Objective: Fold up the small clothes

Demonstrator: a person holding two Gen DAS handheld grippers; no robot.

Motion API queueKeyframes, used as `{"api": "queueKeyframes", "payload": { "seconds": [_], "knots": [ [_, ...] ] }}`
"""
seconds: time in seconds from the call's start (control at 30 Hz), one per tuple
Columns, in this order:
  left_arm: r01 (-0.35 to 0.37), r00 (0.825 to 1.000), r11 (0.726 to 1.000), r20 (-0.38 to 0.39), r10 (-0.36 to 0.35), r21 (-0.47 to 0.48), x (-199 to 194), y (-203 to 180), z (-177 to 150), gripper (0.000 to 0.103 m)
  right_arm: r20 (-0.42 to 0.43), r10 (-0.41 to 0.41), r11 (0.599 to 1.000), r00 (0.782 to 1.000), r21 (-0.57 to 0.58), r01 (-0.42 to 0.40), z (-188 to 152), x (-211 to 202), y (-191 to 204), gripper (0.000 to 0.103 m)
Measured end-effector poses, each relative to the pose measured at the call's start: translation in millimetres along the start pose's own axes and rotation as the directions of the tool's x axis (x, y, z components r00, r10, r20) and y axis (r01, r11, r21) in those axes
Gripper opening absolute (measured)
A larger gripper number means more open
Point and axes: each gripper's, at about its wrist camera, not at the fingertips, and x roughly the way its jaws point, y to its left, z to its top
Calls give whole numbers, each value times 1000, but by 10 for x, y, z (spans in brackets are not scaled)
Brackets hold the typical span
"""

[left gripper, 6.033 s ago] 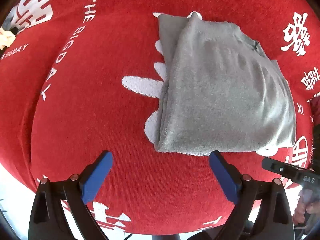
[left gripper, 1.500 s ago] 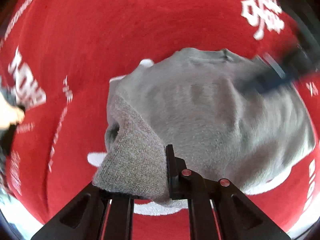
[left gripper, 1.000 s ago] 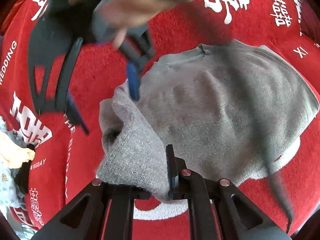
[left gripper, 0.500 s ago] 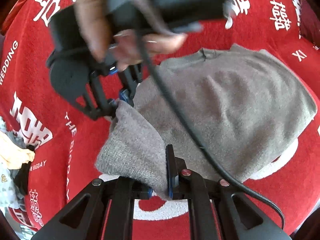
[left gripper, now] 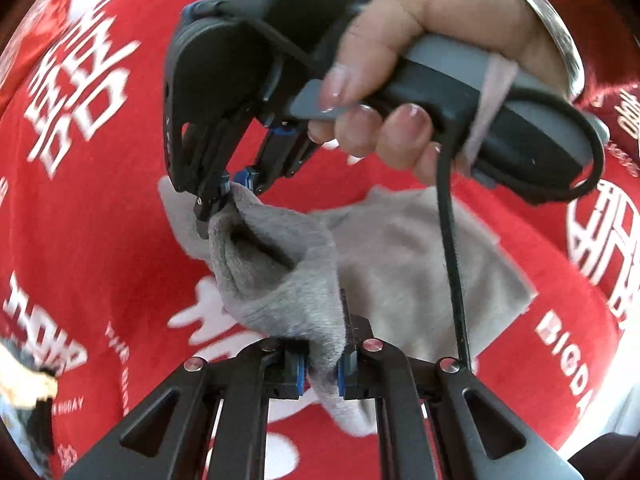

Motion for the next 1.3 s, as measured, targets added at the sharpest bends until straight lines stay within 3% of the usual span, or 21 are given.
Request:
{"api": "queueKeyframes", "payload": {
  "seconds": [0.17,0.27,0.4,0.57,0.63,0.7,0.8,0.9,0.97,1.0,1.03,1.07,1.1,1.2,1.3],
  "knots": [
    [73,997,994,20,-75,80,72,-497,257,11,120,-6,995,993,98,-6,-337,-656,-554,13],
    [120,993,984,5,-121,134,208,-830,344,11,154,-27,983,988,181,-1,-578,-805,-928,13],
    [173,985,967,-50,-167,188,471,-1223,321,11,143,-84,963,986,264,44,-906,-891,-1479,13],
    [228,969,952,-142,-202,206,795,-1537,170,11,85,-133,925,988,369,92,-1253,-572,-2064,13],
    [239,963,949,-171,-206,203,864,-1599,110,12,61,-148,913,987,392,113,-1365,-442,-2208,15],
    [231,966,952,-166,-200,199,840,-1592,84,12,97,-139,903,985,421,86,-1433,-440,-2283,16],
    [266,954,952,-185,-237,151,745,-1499,114,12,98,-153,900,983,424,98,-1433,-457,-2274,17],
    [299,940,951,-195,-279,83,585,-1249,97,12,67,-193,893,979,425,147,-1406,-496,-2215,27],
    [284,943,958,-191,-271,44,477,-1051,55,39,52,-213,884,976,435,170,-1437,-541,-2175,32],
    [262,950,965,-183,-253,24,442,-947,109,69,51,-216,877,975,449,171,-1483,-584,-2155,32],
    [225,961,974,-165,-222,-1,402,-832,82,78,54,-218,870,974,463,169,-1533,-617,-2150,34],
    [193,968,981,-155,-196,-32,369,-686,42,78,63,-221,859,973,485,163,-1616,-681,-2130,38],
    [186,965,980,-178,-195,-63,372,-569,-7,78,72,-220,850,973,504,155,-1699,-725,-2107,41],
    [159,943,974,-269,-198,-158,532,-214,-216,78,104,-202,820,974,561,110,-1963,-823,-2024,48],
    [178,900,949,-347,-264,-261,738,-21,-433,78,153,-185,772,971,634,47,-2327,-896,-1921,51]
  ]
}}
